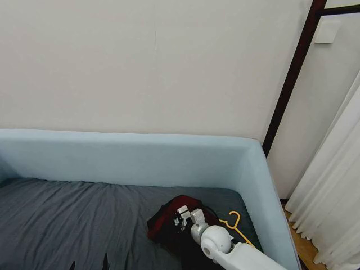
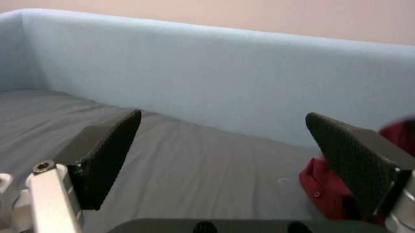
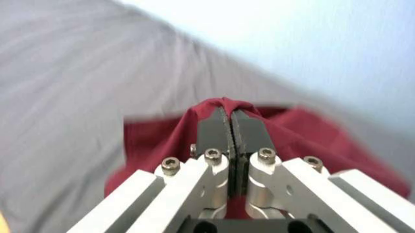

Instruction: Pick up the clothes from the sofa and hang them on the clothes hanger.

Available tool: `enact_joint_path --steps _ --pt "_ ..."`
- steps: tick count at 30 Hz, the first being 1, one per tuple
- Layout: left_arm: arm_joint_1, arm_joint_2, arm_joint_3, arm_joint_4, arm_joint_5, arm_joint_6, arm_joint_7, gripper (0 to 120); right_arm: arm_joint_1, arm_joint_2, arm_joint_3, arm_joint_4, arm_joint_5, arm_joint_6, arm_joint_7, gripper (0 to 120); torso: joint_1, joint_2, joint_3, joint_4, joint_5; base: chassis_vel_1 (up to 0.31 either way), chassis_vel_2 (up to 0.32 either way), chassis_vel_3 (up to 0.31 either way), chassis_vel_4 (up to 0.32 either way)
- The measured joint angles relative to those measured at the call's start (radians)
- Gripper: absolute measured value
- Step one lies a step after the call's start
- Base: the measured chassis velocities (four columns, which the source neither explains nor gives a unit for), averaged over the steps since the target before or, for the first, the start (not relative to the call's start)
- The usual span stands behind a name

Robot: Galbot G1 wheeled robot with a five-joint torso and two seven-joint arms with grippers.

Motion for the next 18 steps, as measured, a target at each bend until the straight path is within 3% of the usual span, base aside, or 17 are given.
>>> enact_joint_path --steps 7,11,18 --pt "-0.017 -0.003 0.011 0.000 0.002 0.000 0.001 100 0.094 -0.130 0.026 0.184 0.058 0.000 -0.016 0 0.000 0.000 0.000 -0.0005 -0.0001 0.000 0.000 0.000 0.000" --pt "-0.027 -0.003 0.018 0.000 0.003 0.002 0.000 99 0.213 -0.204 0.025 0.272 0.136 -0.002 -0.022 0 0.000 0.000 0.000 -0.0003 -0.0001 0.000 0.000 0.000 0.000" --pt "-0.044 -0.002 0.022 -0.001 0.002 0.005 -0.002 99 0.445 -0.233 -0.026 0.295 0.213 0.036 -0.055 0 0.000 0.000 0.000 0.0000 -0.0002 0.000 0.000 0.000 0.000"
